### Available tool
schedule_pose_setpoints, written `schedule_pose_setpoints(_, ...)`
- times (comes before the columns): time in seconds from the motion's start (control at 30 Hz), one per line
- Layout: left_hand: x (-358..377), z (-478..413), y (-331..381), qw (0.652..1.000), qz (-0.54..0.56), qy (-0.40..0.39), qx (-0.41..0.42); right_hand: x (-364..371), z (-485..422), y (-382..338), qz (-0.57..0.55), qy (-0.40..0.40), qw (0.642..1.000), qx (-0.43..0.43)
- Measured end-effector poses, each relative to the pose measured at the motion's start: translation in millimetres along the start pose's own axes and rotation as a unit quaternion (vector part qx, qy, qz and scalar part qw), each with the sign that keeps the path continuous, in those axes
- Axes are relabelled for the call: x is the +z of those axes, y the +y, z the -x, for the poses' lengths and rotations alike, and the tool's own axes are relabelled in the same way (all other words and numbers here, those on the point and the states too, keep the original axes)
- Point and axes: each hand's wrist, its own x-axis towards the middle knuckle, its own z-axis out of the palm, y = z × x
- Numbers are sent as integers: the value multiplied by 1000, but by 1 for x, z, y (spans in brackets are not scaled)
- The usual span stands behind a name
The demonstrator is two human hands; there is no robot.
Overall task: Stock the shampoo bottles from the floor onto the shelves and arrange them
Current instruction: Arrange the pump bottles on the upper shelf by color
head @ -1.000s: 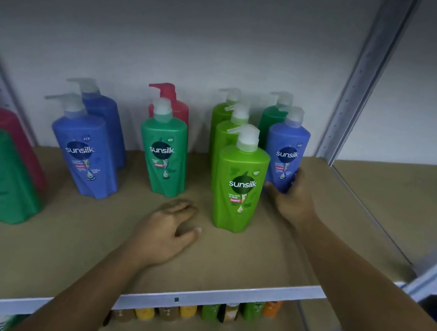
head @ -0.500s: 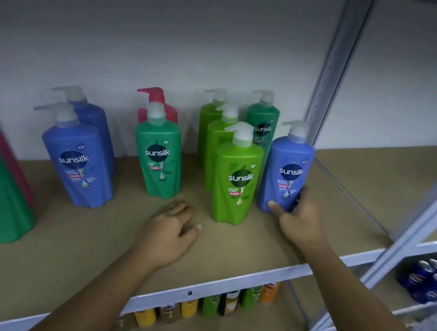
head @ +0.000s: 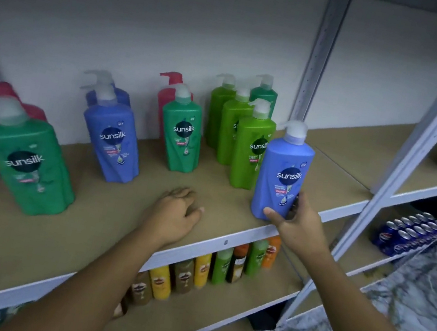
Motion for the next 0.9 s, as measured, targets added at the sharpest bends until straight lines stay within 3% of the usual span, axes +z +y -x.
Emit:
schedule_pose_setpoints(0.43,-36,69,-60,998,2,11,-58,111,30,-73,-30,-121,991,-43)
schedule_pose_setpoints(0.9,-53,106,-115,984,-31,95,-148,216,29,-131,-22,-195,977,-79)
